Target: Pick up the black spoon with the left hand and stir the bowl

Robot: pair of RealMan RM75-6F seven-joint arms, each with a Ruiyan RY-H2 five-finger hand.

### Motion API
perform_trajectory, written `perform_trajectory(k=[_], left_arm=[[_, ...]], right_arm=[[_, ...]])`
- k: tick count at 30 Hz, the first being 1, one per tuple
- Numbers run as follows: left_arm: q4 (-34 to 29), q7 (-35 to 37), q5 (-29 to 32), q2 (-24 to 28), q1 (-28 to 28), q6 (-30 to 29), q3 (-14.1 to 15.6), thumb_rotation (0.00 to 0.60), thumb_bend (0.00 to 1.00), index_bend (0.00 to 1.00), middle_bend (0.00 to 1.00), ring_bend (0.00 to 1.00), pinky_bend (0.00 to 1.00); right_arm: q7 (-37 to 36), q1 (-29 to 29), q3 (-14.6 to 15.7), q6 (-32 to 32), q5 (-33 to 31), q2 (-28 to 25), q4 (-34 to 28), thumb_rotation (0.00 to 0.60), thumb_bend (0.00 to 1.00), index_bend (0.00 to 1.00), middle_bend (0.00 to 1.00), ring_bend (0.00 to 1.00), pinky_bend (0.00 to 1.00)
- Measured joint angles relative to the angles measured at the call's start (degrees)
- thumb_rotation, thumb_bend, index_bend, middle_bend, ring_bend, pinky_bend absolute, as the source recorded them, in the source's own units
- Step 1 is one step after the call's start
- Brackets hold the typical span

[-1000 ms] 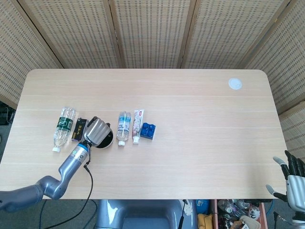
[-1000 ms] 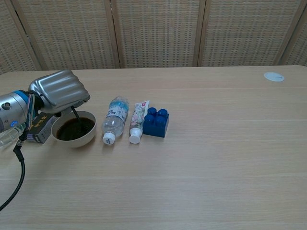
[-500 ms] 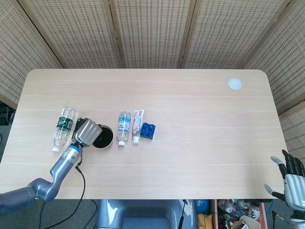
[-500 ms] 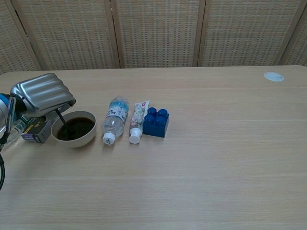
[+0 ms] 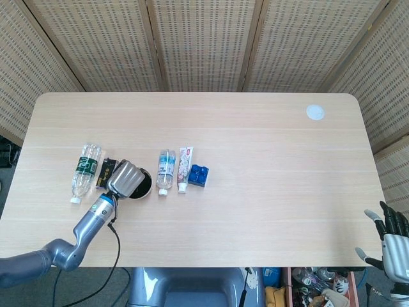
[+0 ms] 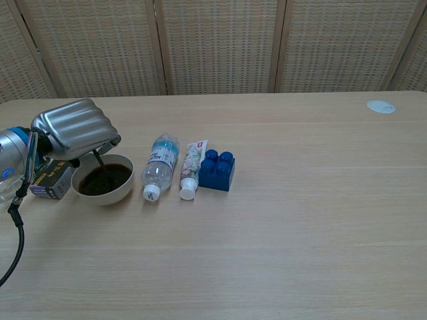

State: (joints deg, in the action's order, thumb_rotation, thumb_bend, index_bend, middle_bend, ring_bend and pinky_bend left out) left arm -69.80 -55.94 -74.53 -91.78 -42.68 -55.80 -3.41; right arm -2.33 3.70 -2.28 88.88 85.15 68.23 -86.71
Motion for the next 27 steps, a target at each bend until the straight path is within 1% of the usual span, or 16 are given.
perform_trajectory(k=[7, 12, 17, 27], left_arm=[[3.65, -0.35, 0.47, -1.51, -0.87, -0.2, -0.75, 0.6, 0.49, 0.69, 0.82, 0.8, 0.78], [4.24, 0.21, 1.01, -1.01, -0.27, -0.43, -0.43, 0.6, 0.49, 0.69, 0.82, 0.8, 0.78], [3.17, 1.16, 1.33, 0.49, 0.84, -0.64, 0.46, 0.6, 0.49, 0.69, 0.82, 0.8, 0.78], [-1.87, 2.54, 0.07, 3.17, 2.08, -1.43, 2.25, 0.6, 0.49, 0.69, 0.82, 0.8, 0.78]], right_arm=[[0.04, 0.08, 0.01, 0.07, -0.04, -0.14, -0.09, 0.6, 0.19, 0.22, 0.09, 0.0, 0.0], [-0.01, 0.0, 0.02, 0.02, 0.09, -0.09, 0.01, 0.6, 0.19, 0.22, 0.09, 0.0, 0.0], [-0.19, -0.12, 0.04, -0.06, 0.25, 0.0, 0.13, 0.6, 0.19, 0.22, 0.09, 0.0, 0.0], [-0.53, -0.11, 0.07, 0.16, 0.51, 0.0, 0.35, 0.6, 0.19, 0.22, 0.09, 0.0, 0.0]])
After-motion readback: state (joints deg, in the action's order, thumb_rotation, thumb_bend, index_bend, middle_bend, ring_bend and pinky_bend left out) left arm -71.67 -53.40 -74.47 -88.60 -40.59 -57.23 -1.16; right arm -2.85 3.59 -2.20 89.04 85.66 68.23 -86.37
